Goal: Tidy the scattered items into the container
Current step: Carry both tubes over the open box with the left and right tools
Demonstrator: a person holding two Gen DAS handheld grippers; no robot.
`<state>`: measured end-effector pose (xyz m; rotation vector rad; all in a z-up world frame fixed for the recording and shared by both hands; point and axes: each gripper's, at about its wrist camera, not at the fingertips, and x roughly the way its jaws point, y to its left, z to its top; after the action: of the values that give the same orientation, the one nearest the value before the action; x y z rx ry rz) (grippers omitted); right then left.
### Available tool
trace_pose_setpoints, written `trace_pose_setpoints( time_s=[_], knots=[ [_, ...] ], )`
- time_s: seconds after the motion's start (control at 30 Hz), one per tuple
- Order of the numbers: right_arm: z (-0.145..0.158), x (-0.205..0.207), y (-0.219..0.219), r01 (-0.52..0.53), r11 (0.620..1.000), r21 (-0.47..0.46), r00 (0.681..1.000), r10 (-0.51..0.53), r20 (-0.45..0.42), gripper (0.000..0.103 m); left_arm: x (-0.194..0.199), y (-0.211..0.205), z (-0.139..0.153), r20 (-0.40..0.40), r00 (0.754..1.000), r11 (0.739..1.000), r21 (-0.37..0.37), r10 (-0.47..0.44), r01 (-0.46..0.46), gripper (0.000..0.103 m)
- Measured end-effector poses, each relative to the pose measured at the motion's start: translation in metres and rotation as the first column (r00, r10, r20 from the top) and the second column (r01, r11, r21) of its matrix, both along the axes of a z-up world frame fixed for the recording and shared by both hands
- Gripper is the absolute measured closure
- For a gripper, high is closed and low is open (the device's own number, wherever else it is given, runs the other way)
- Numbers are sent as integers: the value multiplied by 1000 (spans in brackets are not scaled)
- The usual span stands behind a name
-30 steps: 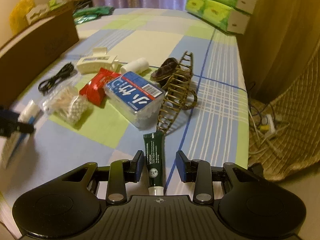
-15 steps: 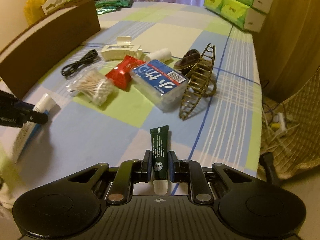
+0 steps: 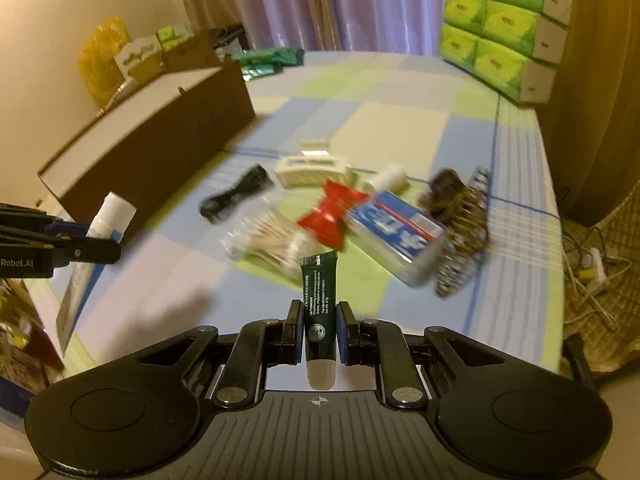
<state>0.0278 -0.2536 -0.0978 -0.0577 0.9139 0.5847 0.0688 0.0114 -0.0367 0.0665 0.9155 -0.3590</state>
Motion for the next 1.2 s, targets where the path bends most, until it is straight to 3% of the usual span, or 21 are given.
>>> trace_pose_setpoints(
  time_s=[0.6,1.2],
  knots=[
    [52,-17,114,-63,993,104,998,60,31,90,4,108,67,120,993,998,-68,3,5,77],
    [73,6,269,-184,958,218,982,171,73,90,61,226,80,177,981,996,-53,84,-75,77]
  ],
)
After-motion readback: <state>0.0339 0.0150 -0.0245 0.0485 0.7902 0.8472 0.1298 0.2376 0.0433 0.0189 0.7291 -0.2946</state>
